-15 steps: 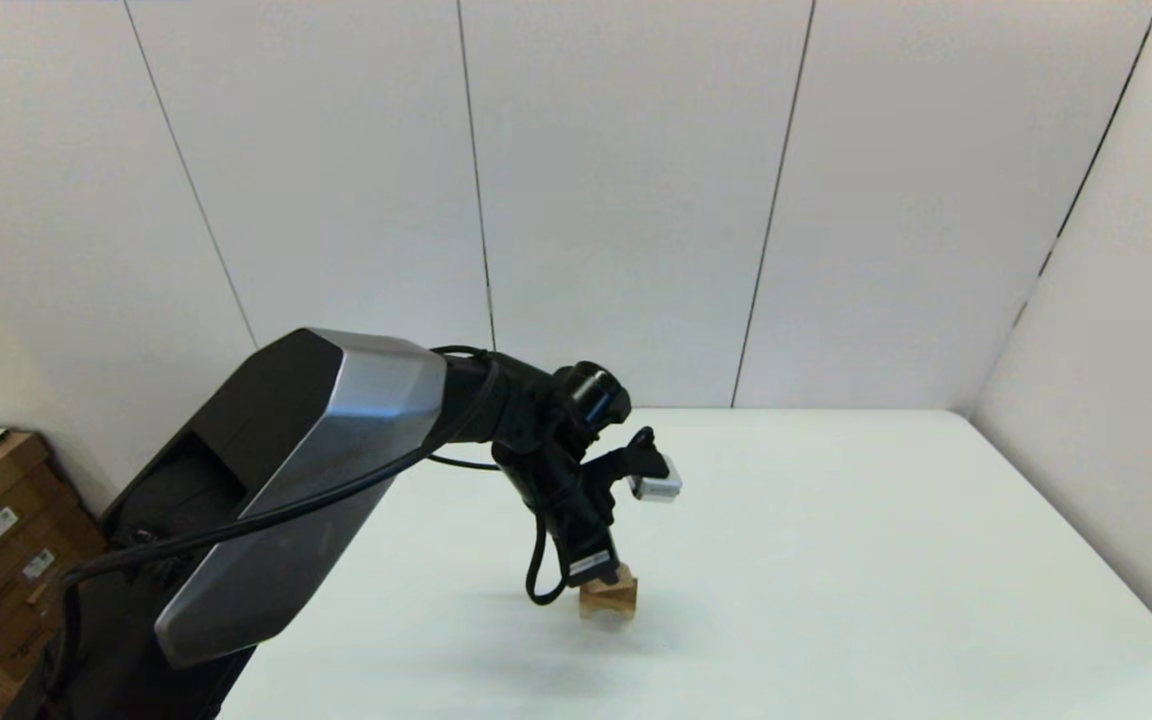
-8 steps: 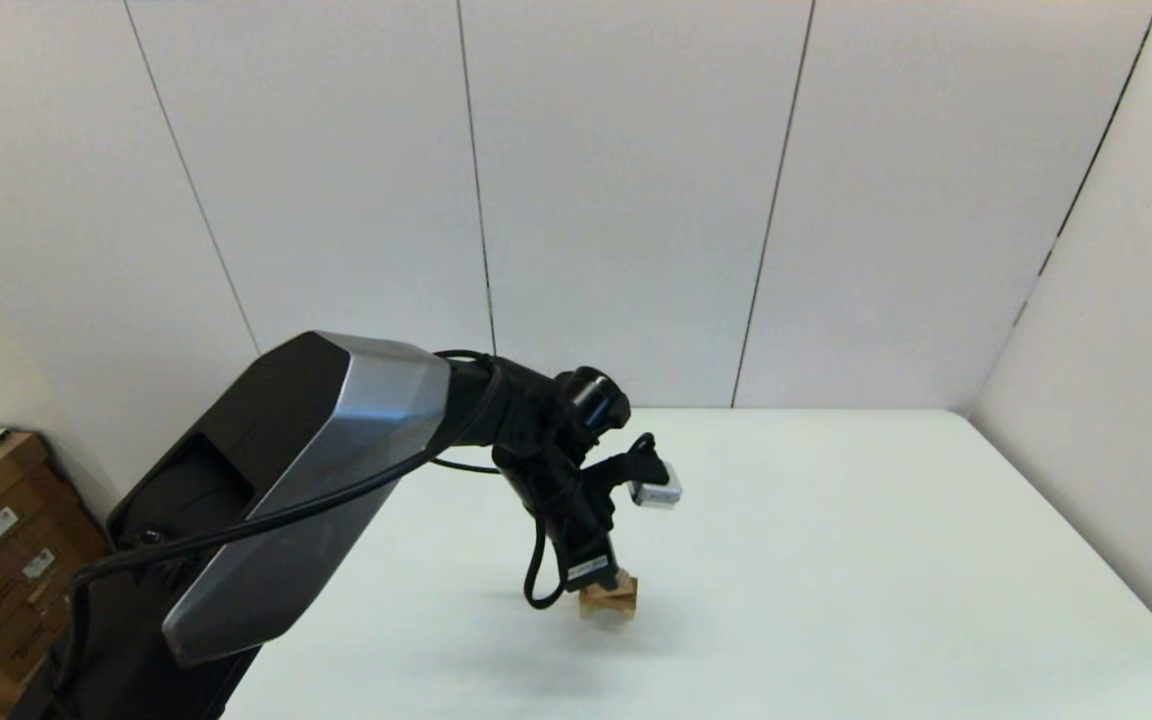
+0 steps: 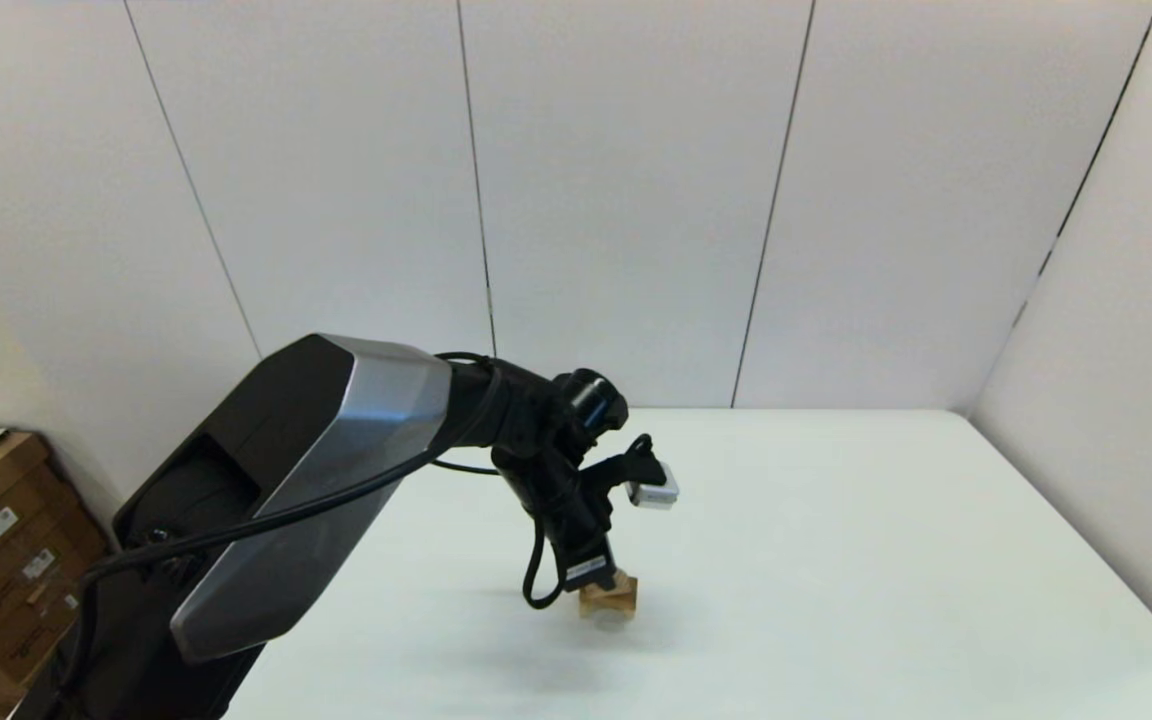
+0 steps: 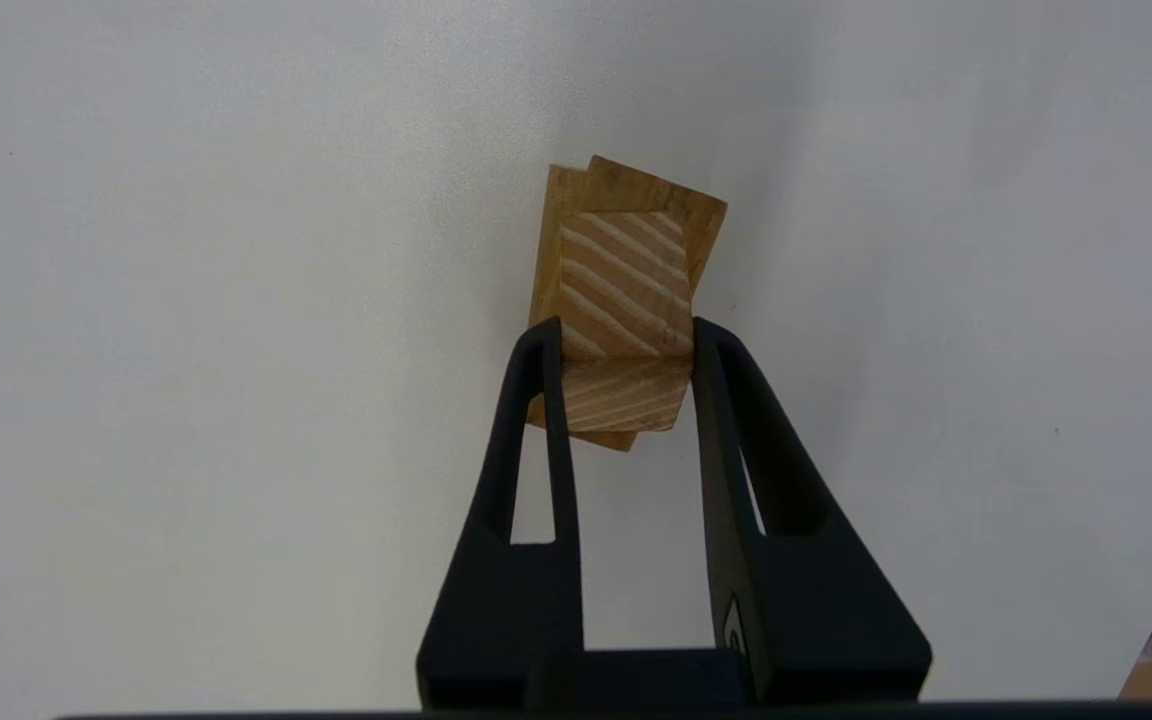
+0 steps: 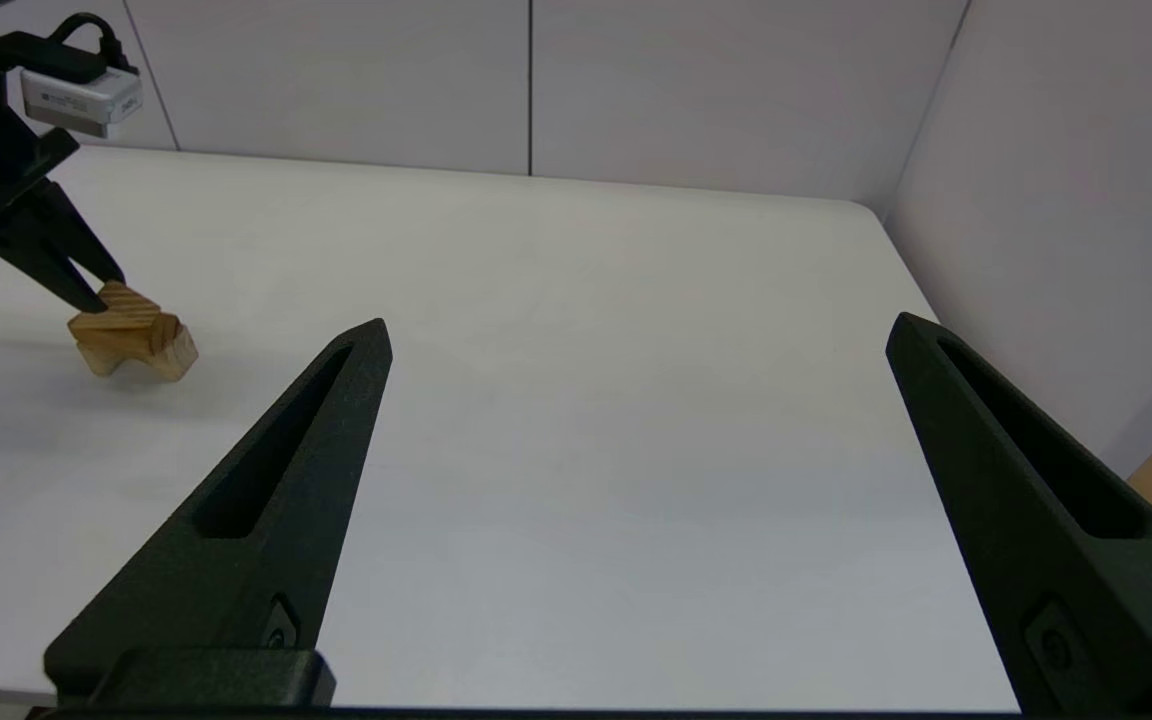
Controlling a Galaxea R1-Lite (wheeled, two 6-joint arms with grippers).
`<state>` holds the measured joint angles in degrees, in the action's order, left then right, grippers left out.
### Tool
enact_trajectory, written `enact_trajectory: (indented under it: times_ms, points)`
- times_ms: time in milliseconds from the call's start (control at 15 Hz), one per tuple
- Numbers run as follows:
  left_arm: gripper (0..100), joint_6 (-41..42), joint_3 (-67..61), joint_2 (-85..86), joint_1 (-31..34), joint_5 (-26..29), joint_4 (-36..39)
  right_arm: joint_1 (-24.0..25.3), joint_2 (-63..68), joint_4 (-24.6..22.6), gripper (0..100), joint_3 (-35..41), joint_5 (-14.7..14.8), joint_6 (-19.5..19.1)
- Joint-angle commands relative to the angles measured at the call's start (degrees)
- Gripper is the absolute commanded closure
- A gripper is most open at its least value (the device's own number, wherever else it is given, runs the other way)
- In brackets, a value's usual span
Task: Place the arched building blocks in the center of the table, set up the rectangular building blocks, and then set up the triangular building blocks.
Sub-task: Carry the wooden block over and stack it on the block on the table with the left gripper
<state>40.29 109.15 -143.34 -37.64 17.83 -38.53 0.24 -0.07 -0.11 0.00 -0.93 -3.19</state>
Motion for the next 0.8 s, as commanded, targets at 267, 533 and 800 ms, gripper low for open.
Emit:
enact_trajectory:
  times_ms: [267, 533, 800]
  points:
    - [100, 0.05, 0.01, -0.01, 0.12, 0.27, -0.31, 0.02, -0.01, 0.02, 0, 0.00, -0.04, -0.06]
    - [100, 0.05, 0.18, 0.08, 0.03, 0.45, -0.23, 0.02, 0.07, 0.02, 0, 0.00, -0.04, -0.06]
    - [100, 0.05, 0.18, 0.08, 0.03, 0.45, -0.23, 0.02, 0.07, 0.02, 0, 0.00, -0.04, -0.06]
